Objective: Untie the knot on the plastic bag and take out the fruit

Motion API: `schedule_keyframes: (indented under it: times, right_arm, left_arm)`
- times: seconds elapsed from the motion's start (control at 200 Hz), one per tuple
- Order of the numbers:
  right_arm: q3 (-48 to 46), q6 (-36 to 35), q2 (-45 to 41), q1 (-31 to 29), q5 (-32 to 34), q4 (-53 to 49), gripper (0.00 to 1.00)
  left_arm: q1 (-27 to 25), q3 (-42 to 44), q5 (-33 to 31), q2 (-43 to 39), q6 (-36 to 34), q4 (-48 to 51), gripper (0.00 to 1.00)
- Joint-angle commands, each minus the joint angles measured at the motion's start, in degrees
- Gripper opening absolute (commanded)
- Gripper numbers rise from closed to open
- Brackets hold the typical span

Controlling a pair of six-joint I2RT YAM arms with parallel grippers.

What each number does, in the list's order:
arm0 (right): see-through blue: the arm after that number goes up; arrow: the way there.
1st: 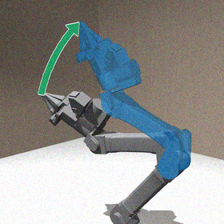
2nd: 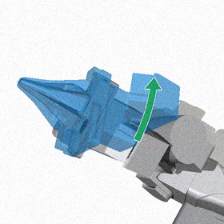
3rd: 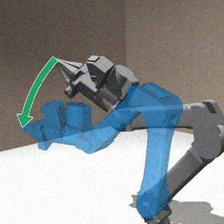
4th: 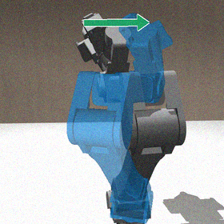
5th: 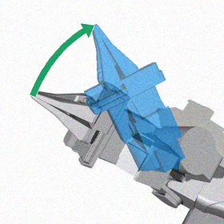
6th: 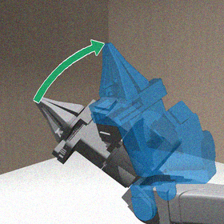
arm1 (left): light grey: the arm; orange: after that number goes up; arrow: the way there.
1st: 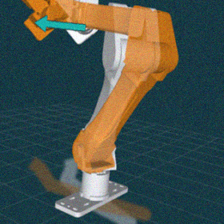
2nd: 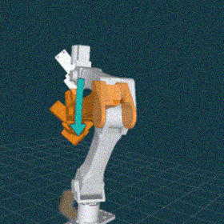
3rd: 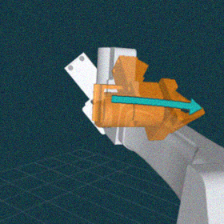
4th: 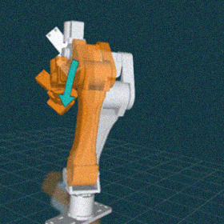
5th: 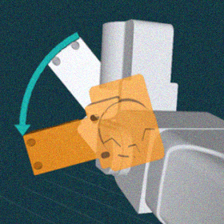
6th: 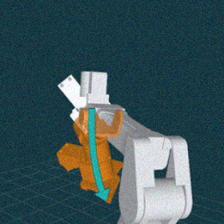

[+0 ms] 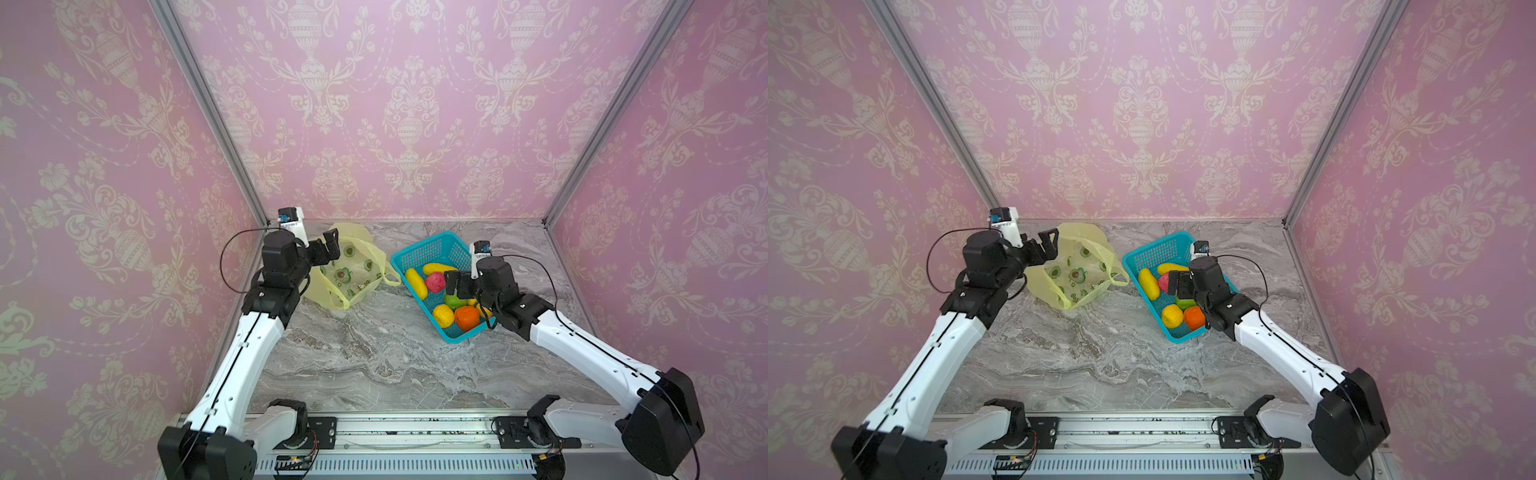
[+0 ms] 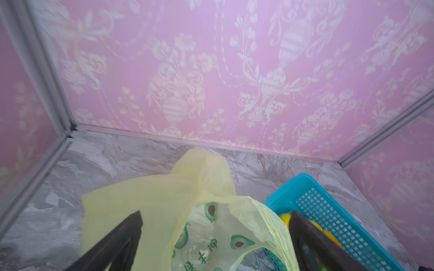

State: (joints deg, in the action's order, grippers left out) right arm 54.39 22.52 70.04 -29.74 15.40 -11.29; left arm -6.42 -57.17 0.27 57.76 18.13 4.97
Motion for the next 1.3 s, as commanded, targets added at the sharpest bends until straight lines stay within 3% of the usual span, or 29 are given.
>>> schedule_keyframes:
  times: [0.0,0.175,0.27,0.405,0.615,0.691,0.746,0.921,1.061,1.201,1.296]
  right_arm:
    - [7.15,1.63,-2.38,1.52,7.18,-10.86,1.0]
    - [7.86,-0.39,-4.54,5.87,11.03,-12.08,1.0]
    - [6.33,0.06,-7.05,13.58,7.09,-11.79,1.0]
    - [-2.83,-1.42,-9.03,25.26,4.9,-2.95,1.0]
    - [-17.37,-2.46,-2.76,35.66,6.75,11.16,1.0]
    - [-22.36,-3.92,1.64,35.87,7.03,21.46,1.0]
    - [-24.02,-3.67,4.95,36.02,5.61,27.25,1.0]
    - [-23.8,-6.18,11.99,35.54,-3.13,37.08,1.0]
    - [-17.12,-10.65,18.46,34.07,-10.32,32.18,1.0]
    - [-20.59,-18.27,17.88,31.17,-17.16,40.96,1.0]
    - [-22.87,-19.49,17.64,30.97,-20.78,45.22,1.0]
  left_arm:
    - [0.66,8.97,-18.71,-9.66,0.16,-6.85,0.99]
    - [1.61,24.45,-36.0,-17.56,2.82,-9.22,0.99]
    - [2.25,34.69,-41.64,-18.71,3.53,-14.18,0.99]
    - [3.14,45.67,-39.76,-16.58,-2.69,-25.97,0.99]
    - [3.93,48.2,-35.92,-2.98,-6.03,-36.6,0.99]
    - [4.45,45.67,-34.86,5.08,-7.06,-38.49,0.99]
    - [4.48,41.83,-33.37,8.78,-7.21,-33.99,0.99]
    - [4.48,41.19,-31.2,12.96,-9.63,-40.25,0.99]
    - [4.79,43.16,-29.59,15.53,-11.52,-49.47,0.99]
    - [5.1,39.52,-25.71,19.2,-13.05,-46.86,0.99]
    - [5.18,38.99,-24.72,20.67,-13.77,-48.8,0.99]
